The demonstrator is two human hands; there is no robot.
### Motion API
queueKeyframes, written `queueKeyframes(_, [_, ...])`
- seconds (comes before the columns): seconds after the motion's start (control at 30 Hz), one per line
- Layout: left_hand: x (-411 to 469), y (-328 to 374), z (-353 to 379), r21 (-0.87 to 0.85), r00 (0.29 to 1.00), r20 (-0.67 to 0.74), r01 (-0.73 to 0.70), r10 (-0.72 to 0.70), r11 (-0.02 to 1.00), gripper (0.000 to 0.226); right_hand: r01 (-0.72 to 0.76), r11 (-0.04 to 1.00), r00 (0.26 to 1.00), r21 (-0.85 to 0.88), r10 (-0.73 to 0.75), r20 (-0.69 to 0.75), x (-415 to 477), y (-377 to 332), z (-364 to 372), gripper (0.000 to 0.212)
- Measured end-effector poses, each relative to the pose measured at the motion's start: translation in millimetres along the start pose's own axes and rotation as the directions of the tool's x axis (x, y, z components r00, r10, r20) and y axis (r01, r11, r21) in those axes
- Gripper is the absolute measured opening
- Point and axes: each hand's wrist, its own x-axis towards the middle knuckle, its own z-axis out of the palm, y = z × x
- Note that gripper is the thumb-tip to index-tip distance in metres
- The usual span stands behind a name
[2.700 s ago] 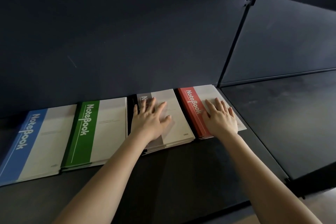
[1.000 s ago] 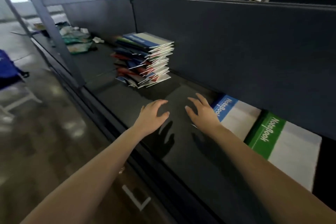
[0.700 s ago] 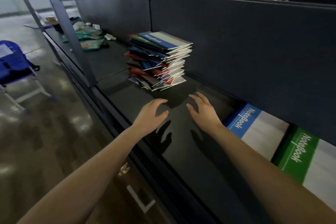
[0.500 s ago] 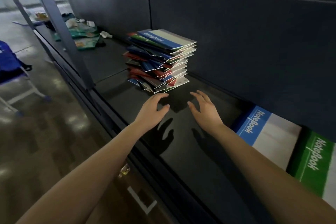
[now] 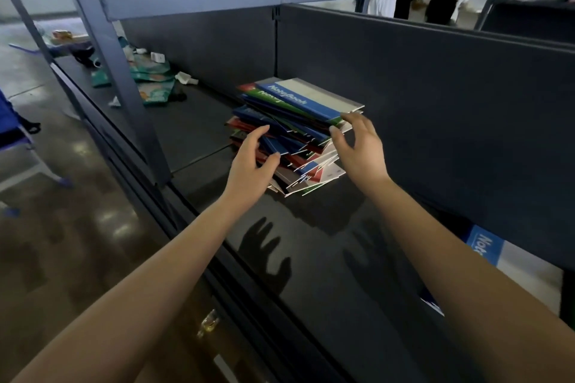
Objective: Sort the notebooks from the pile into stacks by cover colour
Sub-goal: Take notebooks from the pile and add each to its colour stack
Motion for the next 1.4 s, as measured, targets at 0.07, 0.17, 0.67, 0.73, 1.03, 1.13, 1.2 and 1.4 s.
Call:
queueKeyframes(0.07, [7.5, -3.3, -5.8, -0.009, 1.000, 0.013, -0.003, 0.003, 1.000, 0.051, -0.017, 1.000, 1.000, -0.021, 0.017, 0.015, 12.4, -7.7, 7.3, 0.049])
queueKeyframes(0.17, [14.3, -13.3, -12.4, -0.019, 0.998, 0.061, -0.003, 0.004, 1.000, 0.051, -0.034, 0.997, 0.997, -0.066, 0.038, 0.060, 29.0, -18.1, 15.8, 0.055])
queueKeyframes(0.67, [27.7, -47.9, -23.0, -0.214, 0.979, 0.194, 0.112, -0.070, 0.971, 0.043, -0.099, 0.908, 0.991, -0.407, 0.127, 0.041, 68.4, -34.0, 42.3, 0.049])
queueKeyframes(0.73, [30.2, -52.1, -25.7, -0.205, 0.973, 0.217, 0.118, -0.073, 0.972, 0.043, -0.129, 0.910, 0.987, -0.394, 0.158, 0.042, 72.4, -36.8, 41.4, 0.048])
queueKeyframes(1.03, [32.2, -69.0, -43.7, -0.179, 0.959, 0.270, 0.142, -0.091, 0.974, 0.041, -0.059, 0.847, 0.992, -0.529, 0.110, 0.065, 73.6, -48.0, 44.8, 0.044])
queueKeyframes(1.13, [28.1, -68.0, -48.6, -0.194, 0.954, 0.287, 0.143, -0.083, 0.970, 0.039, -0.031, 0.721, 0.996, -0.693, 0.079, 0.038, 72.1, -51.3, 47.5, 0.040])
queueKeyframes(1.2, [26.0, -66.5, -54.0, -0.204, 0.955, 0.287, 0.136, -0.073, 0.969, 0.038, -0.027, 0.656, 0.998, -0.754, 0.067, 0.022, 71.5, -52.9, 46.4, 0.038])
queueKeyframes(1.4, [25.1, -58.9, -65.5, -0.235, 0.962, 0.264, 0.138, -0.074, 0.962, 0.041, -0.031, 0.585, 0.999, -0.810, 0.005, -0.034, 60.5, -56.3, 41.9, 0.022])
